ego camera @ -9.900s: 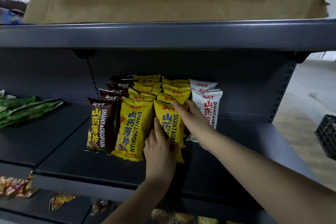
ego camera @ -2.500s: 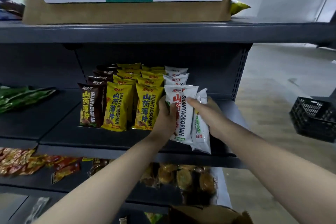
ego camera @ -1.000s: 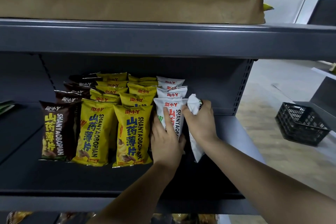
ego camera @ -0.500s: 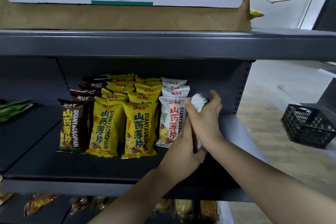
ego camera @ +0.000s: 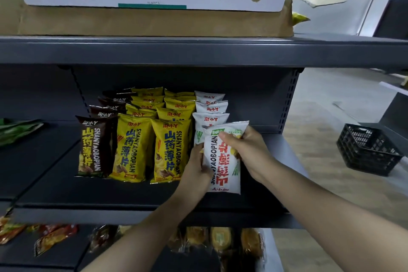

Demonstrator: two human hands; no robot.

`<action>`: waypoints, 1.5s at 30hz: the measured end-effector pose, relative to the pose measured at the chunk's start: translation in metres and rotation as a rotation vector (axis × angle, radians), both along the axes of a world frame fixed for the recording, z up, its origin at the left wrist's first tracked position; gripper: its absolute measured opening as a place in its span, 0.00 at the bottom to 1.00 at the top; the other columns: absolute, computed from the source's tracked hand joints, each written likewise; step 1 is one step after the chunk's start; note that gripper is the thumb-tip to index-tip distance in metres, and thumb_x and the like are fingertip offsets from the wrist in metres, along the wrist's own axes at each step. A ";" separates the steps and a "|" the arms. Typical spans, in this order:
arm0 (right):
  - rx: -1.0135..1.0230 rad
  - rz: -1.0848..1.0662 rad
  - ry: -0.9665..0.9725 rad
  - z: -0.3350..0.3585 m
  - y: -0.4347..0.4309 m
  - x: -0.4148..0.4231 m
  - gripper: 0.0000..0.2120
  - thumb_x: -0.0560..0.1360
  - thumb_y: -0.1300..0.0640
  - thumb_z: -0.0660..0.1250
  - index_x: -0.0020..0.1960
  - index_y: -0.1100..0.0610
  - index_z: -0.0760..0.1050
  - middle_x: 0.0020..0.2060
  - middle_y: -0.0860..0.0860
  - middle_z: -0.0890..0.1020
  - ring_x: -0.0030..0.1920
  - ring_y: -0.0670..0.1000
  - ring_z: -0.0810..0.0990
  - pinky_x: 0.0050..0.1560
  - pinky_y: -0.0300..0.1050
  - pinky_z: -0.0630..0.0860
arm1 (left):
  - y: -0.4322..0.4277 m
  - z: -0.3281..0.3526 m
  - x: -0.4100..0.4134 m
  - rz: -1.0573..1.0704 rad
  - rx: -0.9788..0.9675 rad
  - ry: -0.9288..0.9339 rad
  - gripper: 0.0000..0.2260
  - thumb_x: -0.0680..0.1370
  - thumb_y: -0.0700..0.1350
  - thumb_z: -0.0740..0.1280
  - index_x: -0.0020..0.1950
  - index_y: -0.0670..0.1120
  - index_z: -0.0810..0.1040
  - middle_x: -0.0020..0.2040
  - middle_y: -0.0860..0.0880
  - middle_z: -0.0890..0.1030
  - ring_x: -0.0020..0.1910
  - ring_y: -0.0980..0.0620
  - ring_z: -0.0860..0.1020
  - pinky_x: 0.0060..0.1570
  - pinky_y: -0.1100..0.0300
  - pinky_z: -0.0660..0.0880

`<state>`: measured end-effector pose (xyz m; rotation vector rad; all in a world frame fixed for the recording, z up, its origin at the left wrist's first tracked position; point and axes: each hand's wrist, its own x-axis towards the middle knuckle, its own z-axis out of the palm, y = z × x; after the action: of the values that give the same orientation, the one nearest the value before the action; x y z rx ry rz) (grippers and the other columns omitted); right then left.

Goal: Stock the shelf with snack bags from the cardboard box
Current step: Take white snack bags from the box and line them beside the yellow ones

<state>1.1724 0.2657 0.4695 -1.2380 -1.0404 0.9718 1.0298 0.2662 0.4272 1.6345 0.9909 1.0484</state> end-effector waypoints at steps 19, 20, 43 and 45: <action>-0.226 -0.394 0.273 -0.011 0.017 0.014 0.27 0.69 0.53 0.76 0.61 0.60 0.69 0.57 0.56 0.81 0.54 0.53 0.81 0.47 0.51 0.78 | 0.009 0.019 -0.016 0.088 -0.264 -0.368 0.05 0.81 0.38 0.59 0.56 0.42 0.72 0.53 0.46 0.80 0.50 0.48 0.81 0.46 0.51 0.82; -0.207 -0.510 -0.030 -0.010 0.016 0.017 0.30 0.67 0.53 0.77 0.63 0.60 0.67 0.61 0.57 0.78 0.59 0.55 0.78 0.53 0.54 0.77 | 0.012 0.025 -0.017 0.110 -0.199 -0.300 0.04 0.81 0.38 0.58 0.53 0.43 0.72 0.50 0.47 0.80 0.46 0.49 0.81 0.43 0.51 0.82; -0.099 0.034 -0.212 -0.051 0.018 -0.026 0.10 0.77 0.56 0.65 0.57 0.56 0.76 0.51 0.51 0.84 0.52 0.49 0.83 0.54 0.49 0.80 | 0.019 -0.024 0.010 0.185 0.169 0.265 0.37 0.78 0.42 0.63 0.77 0.45 0.41 0.74 0.44 0.57 0.74 0.47 0.59 0.73 0.56 0.58; -0.109 0.007 -0.312 -0.054 0.023 -0.029 0.19 0.73 0.47 0.66 0.59 0.58 0.74 0.52 0.54 0.83 0.53 0.51 0.82 0.55 0.55 0.79 | 0.017 -0.031 0.013 0.191 0.192 0.334 0.43 0.75 0.41 0.66 0.76 0.43 0.35 0.75 0.46 0.52 0.75 0.47 0.52 0.71 0.63 0.51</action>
<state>1.1436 0.2885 0.4155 -1.5104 -1.2466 0.8662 1.0425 0.2828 0.3964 1.9447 1.3207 1.0412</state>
